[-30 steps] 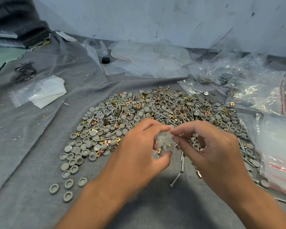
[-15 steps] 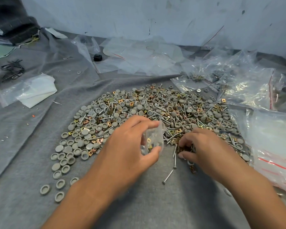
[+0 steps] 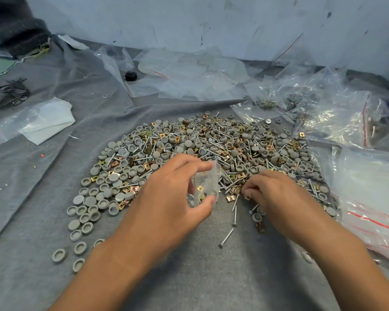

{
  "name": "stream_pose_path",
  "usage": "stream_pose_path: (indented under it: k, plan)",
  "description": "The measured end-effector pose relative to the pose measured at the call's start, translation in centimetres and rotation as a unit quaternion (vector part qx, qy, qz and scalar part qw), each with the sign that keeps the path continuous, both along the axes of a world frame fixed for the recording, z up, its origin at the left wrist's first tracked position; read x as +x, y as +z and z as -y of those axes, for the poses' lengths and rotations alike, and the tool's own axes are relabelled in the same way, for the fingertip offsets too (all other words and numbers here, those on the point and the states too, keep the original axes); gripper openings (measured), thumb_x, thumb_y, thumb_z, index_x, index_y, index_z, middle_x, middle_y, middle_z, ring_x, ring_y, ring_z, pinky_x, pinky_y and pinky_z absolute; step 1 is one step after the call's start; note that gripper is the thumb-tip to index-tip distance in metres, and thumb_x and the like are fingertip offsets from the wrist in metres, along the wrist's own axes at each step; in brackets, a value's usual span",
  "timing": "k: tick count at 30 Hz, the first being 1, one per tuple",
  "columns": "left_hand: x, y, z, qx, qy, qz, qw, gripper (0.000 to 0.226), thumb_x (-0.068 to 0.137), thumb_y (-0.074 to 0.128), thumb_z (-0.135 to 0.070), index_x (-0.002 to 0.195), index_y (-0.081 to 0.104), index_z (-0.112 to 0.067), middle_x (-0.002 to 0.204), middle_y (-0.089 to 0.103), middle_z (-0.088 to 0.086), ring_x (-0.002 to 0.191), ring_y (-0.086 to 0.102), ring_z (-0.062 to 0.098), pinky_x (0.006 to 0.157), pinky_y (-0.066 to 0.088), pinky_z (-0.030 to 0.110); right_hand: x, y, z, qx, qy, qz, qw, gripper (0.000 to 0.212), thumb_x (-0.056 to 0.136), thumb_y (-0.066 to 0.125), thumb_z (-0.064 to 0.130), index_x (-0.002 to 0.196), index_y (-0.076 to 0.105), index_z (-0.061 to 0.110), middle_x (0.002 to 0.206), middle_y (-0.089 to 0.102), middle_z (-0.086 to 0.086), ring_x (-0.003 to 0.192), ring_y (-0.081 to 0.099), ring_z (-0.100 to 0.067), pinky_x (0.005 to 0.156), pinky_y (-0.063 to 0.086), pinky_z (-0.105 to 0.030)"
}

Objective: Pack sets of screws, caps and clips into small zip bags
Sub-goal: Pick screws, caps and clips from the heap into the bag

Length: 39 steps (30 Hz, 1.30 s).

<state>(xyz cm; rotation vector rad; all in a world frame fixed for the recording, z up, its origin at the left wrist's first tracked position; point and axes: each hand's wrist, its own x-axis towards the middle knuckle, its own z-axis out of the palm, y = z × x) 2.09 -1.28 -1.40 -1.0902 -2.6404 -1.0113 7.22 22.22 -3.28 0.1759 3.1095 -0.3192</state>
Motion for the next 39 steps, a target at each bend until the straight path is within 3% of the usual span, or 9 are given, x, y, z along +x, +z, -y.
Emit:
stream_pose_path:
  k: [3,6,9,13,16,19,26,31,39]
  plan:
    - [0.0,0.0,0.0,-0.001,0.001,0.001,1.000,0.056,0.083,0.064,-0.048,0.137,0.056,-0.038,0.118,0.051,-0.029,0.087,0.058,0.002,0.082,0.054,0.020,-0.1,0.9,0.1,-0.200,-0.031,-0.024,0.979,0.016,0.101,0.051,0.039,0.092,0.064,0.035,0.084,0.067,0.019,0.076,0.060,0.003,0.066,0.048,-0.017]
    - [0.1,0.0,-0.2,0.005,0.001,0.001,1.000,0.054,0.084,0.066,-0.047,0.136,0.058,-0.036,0.117,0.052,-0.028,0.084,0.058,0.001,0.082,0.053,0.022,0.2,2.8,1.6,-0.503,-0.013,-0.057,0.863,0.016,0.091,0.060,0.035,0.092,0.074,0.026,0.087,0.076,0.008,0.069,0.062,0.000,0.060,0.051,-0.019]
    - [0.2,-0.2,-0.4,0.023,-0.002,0.005,1.000,0.050,0.083,0.072,-0.040,0.132,0.061,-0.033,0.115,0.053,-0.026,0.083,0.058,0.005,0.078,0.054,0.027,0.7,3.8,3.1,-0.593,0.038,-0.075,0.801,0.017,0.084,0.065,0.030,0.098,0.074,0.028,0.096,0.078,-0.003,0.078,0.069,-0.007,0.064,0.053,-0.019]
    - [0.1,-0.3,-0.7,0.027,-0.009,0.000,1.000,0.044,0.082,0.073,-0.038,0.125,0.063,-0.032,0.112,0.053,-0.024,0.083,0.054,-0.002,0.077,0.050,0.024,1.2,4.0,5.1,-0.571,0.078,-0.123,0.808,0.015,0.084,0.069,0.019,0.098,0.074,0.020,0.098,0.078,0.000,0.085,0.073,-0.013,0.065,0.055,-0.020]
    - [0.0,-0.3,-0.7,0.024,-0.013,0.003,1.000,0.039,0.082,0.066,-0.040,0.121,0.064,-0.032,0.112,0.054,-0.024,0.085,0.051,-0.005,0.077,0.047,0.019,1.6,3.8,6.1,-0.496,0.091,-0.175,0.846,0.017,0.085,0.075,0.015,0.099,0.071,0.024,0.099,0.077,0.008,0.093,0.074,-0.014,0.075,0.059,-0.028]
    - [0.1,-0.2,-0.8,0.019,-0.015,0.008,1.000,0.037,0.082,0.065,-0.040,0.118,0.063,-0.034,0.111,0.052,-0.026,0.087,0.052,-0.008,0.076,0.040,0.010,1.7,3.7,6.6,-0.373,0.101,-0.236,0.892,0.024,0.081,0.079,0.012,0.099,0.073,0.026,0.097,0.075,0.020,0.092,0.072,-0.004,0.075,0.055,-0.018]
    - [0.2,-0.4,-0.7,0.031,-0.009,0.014,0.999,0.050,0.080,0.068,-0.037,0.130,0.063,-0.031,0.115,0.053,-0.026,0.092,0.056,-0.006,0.081,0.044,0.011,1.5,3.2,6.5,-0.241,0.070,-0.272,0.929,0.023,0.074,0.084,0.019,0.094,0.077,0.029,0.086,0.069,0.023,0.078,0.064,-0.004,0.067,0.047,-0.014]
    - [0.2,-0.3,-0.8,0.025,-0.009,0.010,1.000,0.049,0.082,0.069,-0.039,0.130,0.062,-0.031,0.112,0.053,-0.025,0.086,0.057,0.002,0.077,0.045,0.013,1.7,3.3,6.2,-0.244,0.071,-0.266,0.930,0.031,0.075,0.084,0.004,0.098,0.077,0.024,0.078,0.061,0.030,0.068,0.058,0.010,0.059,0.036,0.001]
    - [0.4,-0.1,-0.9,0.017,-0.006,0.009,1.000,0.049,0.083,0.070,-0.042,0.130,0.061,-0.032,0.113,0.053,-0.025,0.086,0.057,0.002,0.079,0.047,0.015,1.6,3.4,5.6,-0.268,0.082,-0.277,0.919,0.026,0.081,0.078,0.004,0.095,0.074,0.025,0.080,0.061,0.034,0.069,0.060,0.006,0.061,0.039,-0.002]
